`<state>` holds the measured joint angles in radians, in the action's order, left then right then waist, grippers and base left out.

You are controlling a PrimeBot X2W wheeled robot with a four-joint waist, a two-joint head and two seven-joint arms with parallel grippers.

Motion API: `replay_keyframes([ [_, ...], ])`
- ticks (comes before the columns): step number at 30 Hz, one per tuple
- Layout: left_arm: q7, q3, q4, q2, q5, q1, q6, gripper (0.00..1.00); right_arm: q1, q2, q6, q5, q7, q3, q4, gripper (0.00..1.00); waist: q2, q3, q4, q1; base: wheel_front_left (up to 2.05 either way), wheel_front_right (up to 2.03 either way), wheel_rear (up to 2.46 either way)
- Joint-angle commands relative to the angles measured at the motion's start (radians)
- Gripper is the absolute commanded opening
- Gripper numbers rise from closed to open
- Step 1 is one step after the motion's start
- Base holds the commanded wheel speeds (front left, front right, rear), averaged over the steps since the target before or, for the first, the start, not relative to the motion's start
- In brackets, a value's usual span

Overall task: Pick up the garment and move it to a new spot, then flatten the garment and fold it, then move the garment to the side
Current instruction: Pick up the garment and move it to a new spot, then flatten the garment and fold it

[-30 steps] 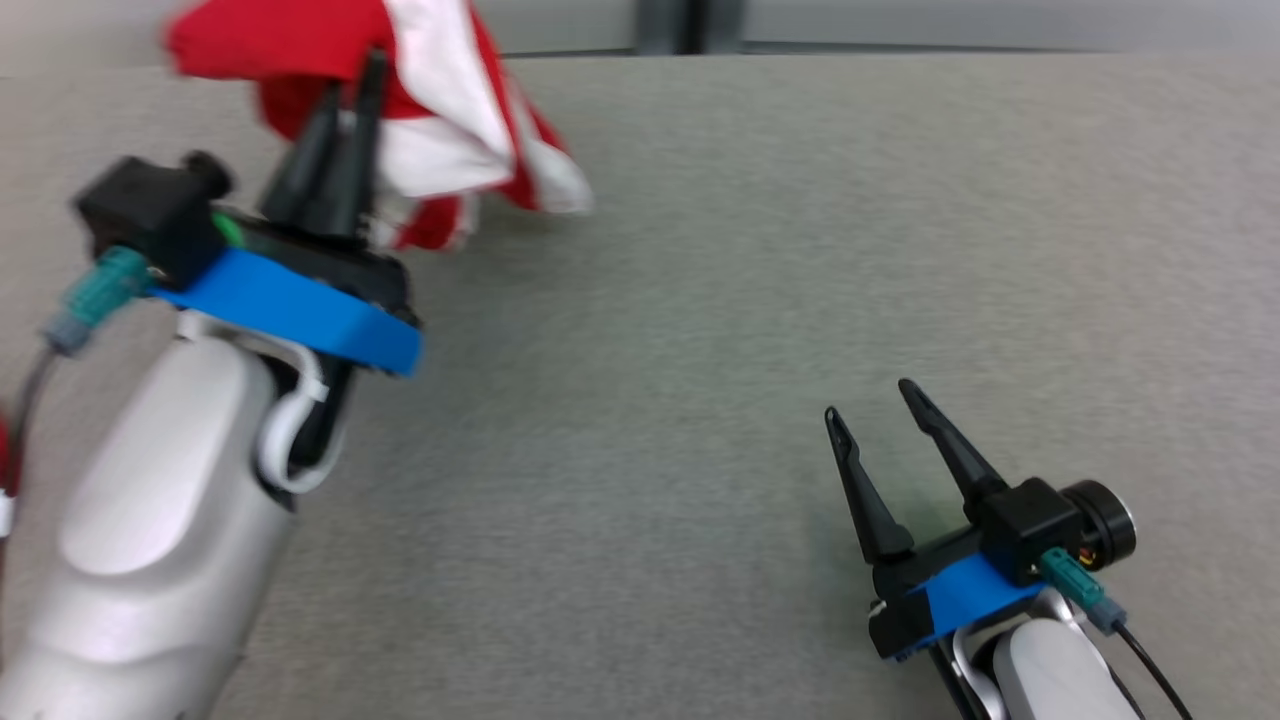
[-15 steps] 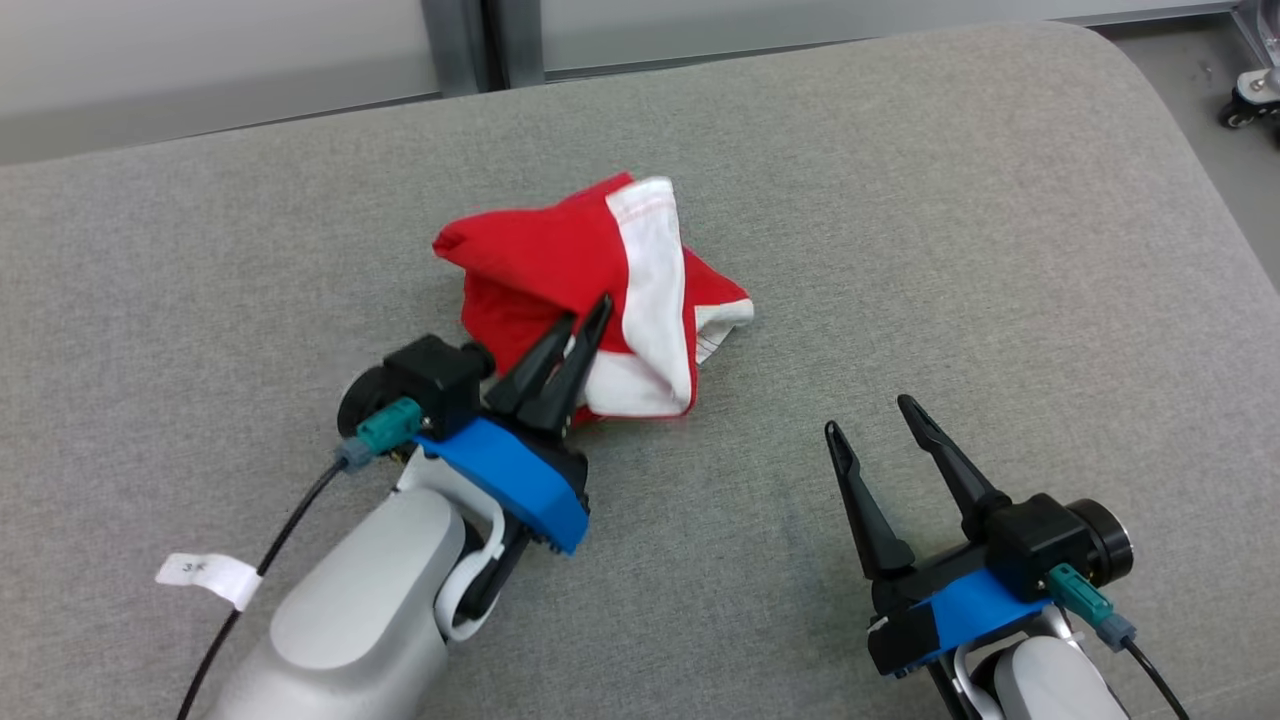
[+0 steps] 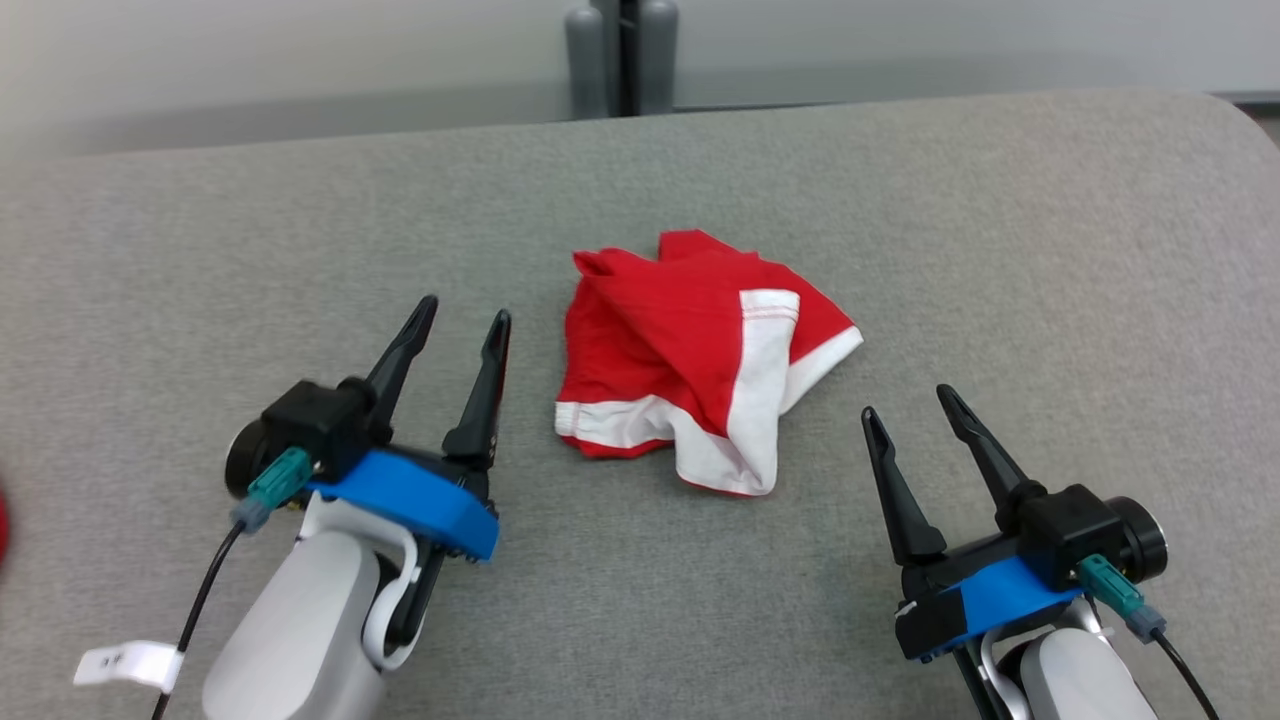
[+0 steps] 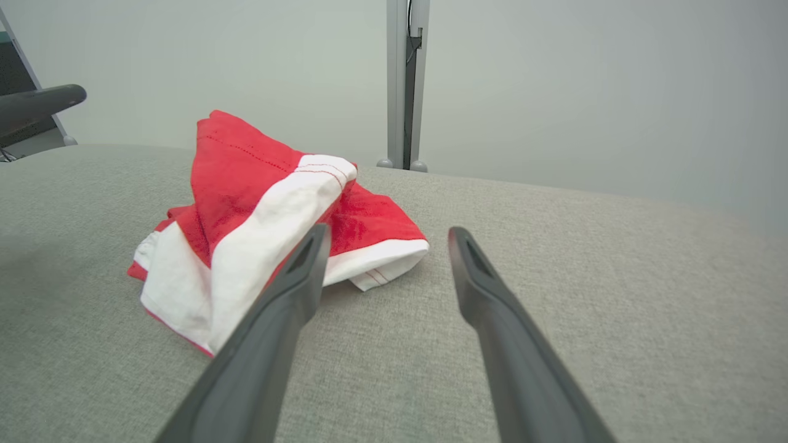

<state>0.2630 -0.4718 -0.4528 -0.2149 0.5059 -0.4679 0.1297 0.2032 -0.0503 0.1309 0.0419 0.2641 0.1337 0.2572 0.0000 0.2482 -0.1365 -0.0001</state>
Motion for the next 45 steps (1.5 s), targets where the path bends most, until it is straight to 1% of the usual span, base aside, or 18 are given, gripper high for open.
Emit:
replay_keyframes([
  [1,0.003,0.043,0.017,0.006,-0.034,0.039,0.002,1.0,0.001,0.0,0.0,-0.005,0.001,-0.01,0.003,1.0,0.0,-0.018,0.016,0.0001,0.0,0.0,0.0],
  [4,0.003,0.118,0.034,0.015,-0.081,0.121,0.002,1.0,-0.01,0.0,0.0,-0.007,0.001,-0.017,0.009,1.0,0.0,-0.051,0.037,0.0001,0.0,0.0,0.0],
  [5,0.003,0.118,0.034,0.015,-0.081,0.121,0.002,1.0,-0.01,0.0,0.0,-0.007,0.001,-0.017,0.009,1.0,0.0,-0.051,0.037,0.0001,0.0,0.0,0.0],
  [6,0.003,0.167,0.05,0.026,-0.103,0.178,0.002,1.0,-0.024,0.0,0.0,-0.008,0.001,-0.022,0.014,1.0,0.0,-0.075,0.049,0.0001,0.0,0.0,0.0],
  [7,0.003,0.167,0.05,0.026,-0.103,0.178,0.002,1.0,-0.024,0.0,0.0,-0.008,0.001,-0.022,0.014,1.0,0.0,-0.075,0.049,0.0001,0.0,0.0,0.0],
  [9,0.003,0.214,0.07,0.039,-0.123,0.239,0.002,1.0,-0.039,0.0,0.0,-0.005,0.001,-0.023,0.021,1.0,0.0,-0.098,0.059,0.0001,0.0,0.0,0.0],
  [15,0.003,0.321,0.121,0.088,-0.188,0.413,0.002,1.0,-0.097,0.0,0.0,0.001,0.001,-0.043,0.04,1.0,0.0,-0.164,0.089,0.0001,0.0,0.0,0.0],
  [16,0.003,0.341,0.135,0.105,-0.207,0.463,0.002,1.0,-0.116,0.0,0.0,0.005,0.001,-0.049,0.046,1.0,0.0,-0.182,0.097,0.0001,0.0,0.0,0.0],
  [17,0.003,0.341,0.135,0.105,-0.207,0.463,0.002,1.0,-0.116,0.0,0.0,0.005,0.001,-0.049,0.046,1.0,0.0,-0.182,0.097,0.0001,0.0,0.0,0.0],
  [18,0.003,0.359,0.151,0.117,-0.219,0.504,0.002,1.0,-0.138,0.0,0.0,0.009,0.001,-0.048,0.052,1.0,0.0,-0.197,0.098,0.0001,0.0,0.0,0.0],
  [24,0.003,0.361,0.17,0.14,-0.244,0.565,0.002,1.0,-0.174,0.0,0.0,0.016,0.0,-0.058,0.062,1.0,0.0,-0.219,0.107,0.0001,0.0,0.0,0.0],
  [32,0.003,0.345,0.174,0.149,-0.253,0.543,0.002,1.0,-0.172,0.0,0.0,0.024,0.001,-0.062,0.069,1.0,0.0,-0.206,0.12,0.0001,0.0,0.0,0.0],
  [38,0.003,0.312,0.174,0.145,-0.248,0.498,0.002,1.0,-0.081,0.0,0.0,0.042,0.001,-0.059,0.104,1.0,0.0,-0.152,0.138,0.0001,0.0,0.0,0.0],
  [42,0.003,0.283,0.17,0.136,-0.242,0.467,0.002,1.0,0.019,0.0,0.0,0.051,0.001,-0.063,0.145,1.0,0.0,-0.111,0.161,0.0001,0.0,0.0,0.0],
  [45,0.003,0.266,0.164,0.131,-0.235,0.445,0.002,1.0,0.092,-0.001,0.0,0.079,0.001,-0.082,0.195,1.0,0.0,-0.084,0.182,0.0001,0.0,0.0,0.0],
])
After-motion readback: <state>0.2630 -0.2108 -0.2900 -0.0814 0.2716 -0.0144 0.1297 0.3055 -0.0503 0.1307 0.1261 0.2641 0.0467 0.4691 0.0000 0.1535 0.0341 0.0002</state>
